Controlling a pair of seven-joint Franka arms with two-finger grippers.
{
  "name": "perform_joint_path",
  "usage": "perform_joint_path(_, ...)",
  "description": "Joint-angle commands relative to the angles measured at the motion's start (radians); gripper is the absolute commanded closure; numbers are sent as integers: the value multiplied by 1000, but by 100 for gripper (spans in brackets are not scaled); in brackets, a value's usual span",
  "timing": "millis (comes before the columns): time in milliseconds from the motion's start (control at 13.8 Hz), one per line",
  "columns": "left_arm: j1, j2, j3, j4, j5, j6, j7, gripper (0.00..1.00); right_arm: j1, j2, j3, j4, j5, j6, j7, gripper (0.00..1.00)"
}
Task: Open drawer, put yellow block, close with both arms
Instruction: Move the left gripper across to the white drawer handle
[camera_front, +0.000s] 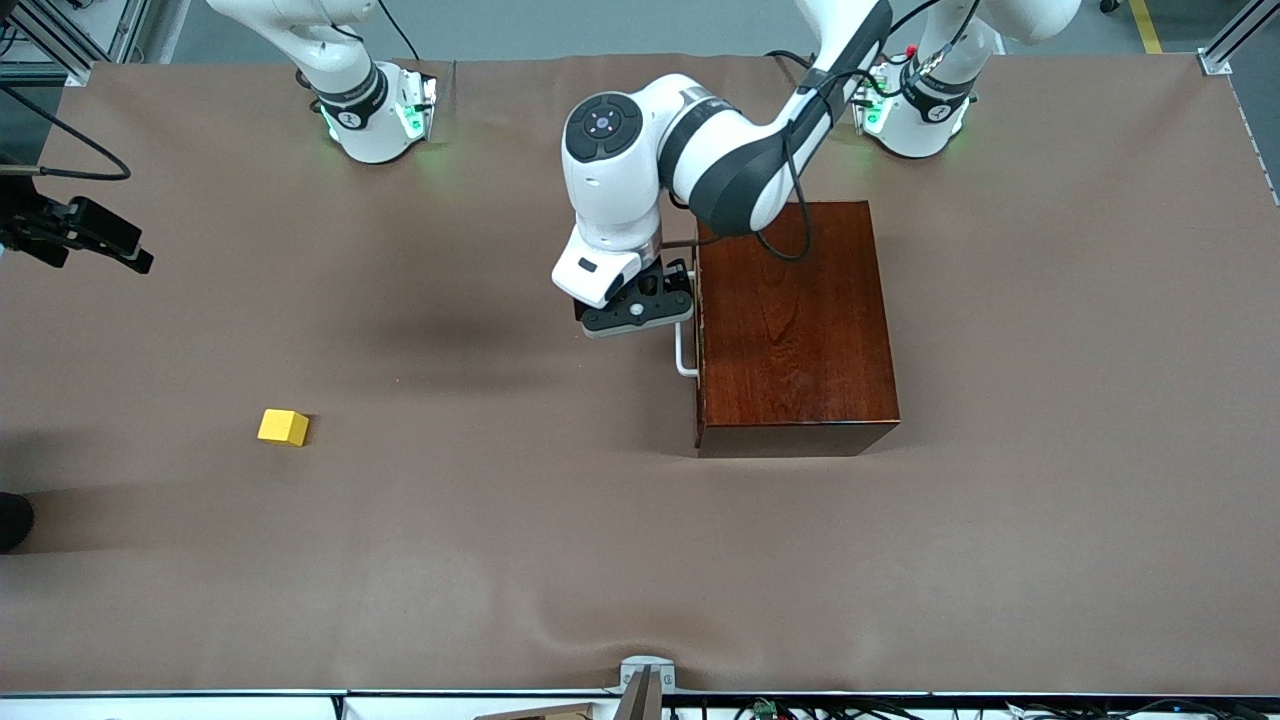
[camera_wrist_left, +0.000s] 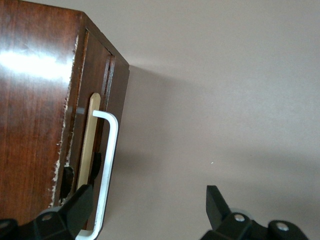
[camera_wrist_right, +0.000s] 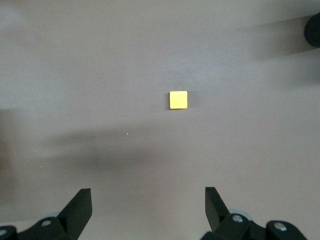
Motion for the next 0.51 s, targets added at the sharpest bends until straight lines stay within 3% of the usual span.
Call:
perform_joint_path(0, -8, 34, 9, 36, 20, -41, 26, 0, 3, -3, 1, 9, -7, -9, -10, 0)
perform_joint_path(434, -7, 88, 9, 36, 17, -58, 102, 0, 3, -4, 1, 9, -8, -6, -10, 0)
